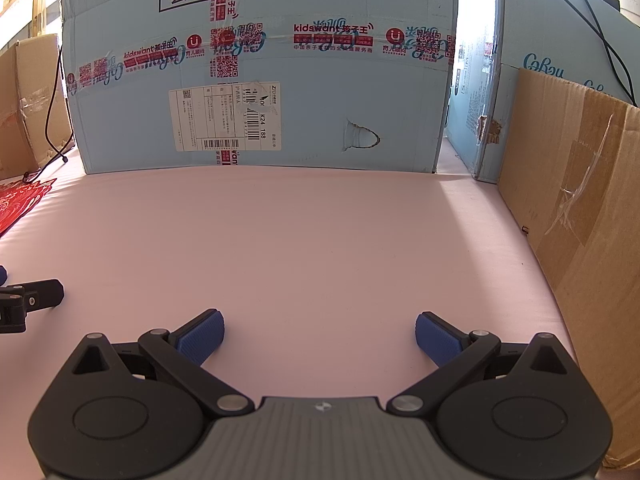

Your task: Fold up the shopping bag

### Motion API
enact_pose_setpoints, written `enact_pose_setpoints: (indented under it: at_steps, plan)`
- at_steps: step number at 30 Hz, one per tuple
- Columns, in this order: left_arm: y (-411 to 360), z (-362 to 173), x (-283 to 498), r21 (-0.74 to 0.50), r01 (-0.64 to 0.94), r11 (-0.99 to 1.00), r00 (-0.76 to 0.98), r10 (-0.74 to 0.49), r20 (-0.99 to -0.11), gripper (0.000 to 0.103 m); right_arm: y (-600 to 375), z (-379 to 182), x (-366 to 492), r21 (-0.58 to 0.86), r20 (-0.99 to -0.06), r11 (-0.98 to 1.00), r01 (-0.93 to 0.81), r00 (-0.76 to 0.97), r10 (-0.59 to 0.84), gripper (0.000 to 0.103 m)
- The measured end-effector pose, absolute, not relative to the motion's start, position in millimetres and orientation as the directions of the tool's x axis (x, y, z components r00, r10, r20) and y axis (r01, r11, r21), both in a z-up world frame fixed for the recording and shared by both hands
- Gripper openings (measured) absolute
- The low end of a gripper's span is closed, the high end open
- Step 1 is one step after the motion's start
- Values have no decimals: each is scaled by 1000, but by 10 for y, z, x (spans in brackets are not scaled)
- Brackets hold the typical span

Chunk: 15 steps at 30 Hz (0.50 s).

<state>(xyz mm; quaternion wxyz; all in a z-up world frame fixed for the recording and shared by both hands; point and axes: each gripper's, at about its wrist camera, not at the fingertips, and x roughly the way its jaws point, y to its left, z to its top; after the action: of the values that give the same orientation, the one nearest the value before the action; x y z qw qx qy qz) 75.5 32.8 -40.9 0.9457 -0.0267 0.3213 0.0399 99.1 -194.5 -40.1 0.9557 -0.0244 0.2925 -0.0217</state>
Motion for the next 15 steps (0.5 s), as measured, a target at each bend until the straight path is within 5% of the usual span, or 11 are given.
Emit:
enact_pose_setpoints:
  at_steps: [15]
  plan:
    - [330, -409, 759, -27, -93, 995, 791, 58, -609, 103, -1942, -394, 992, -59, -558, 998, 27, 828, -56, 103]
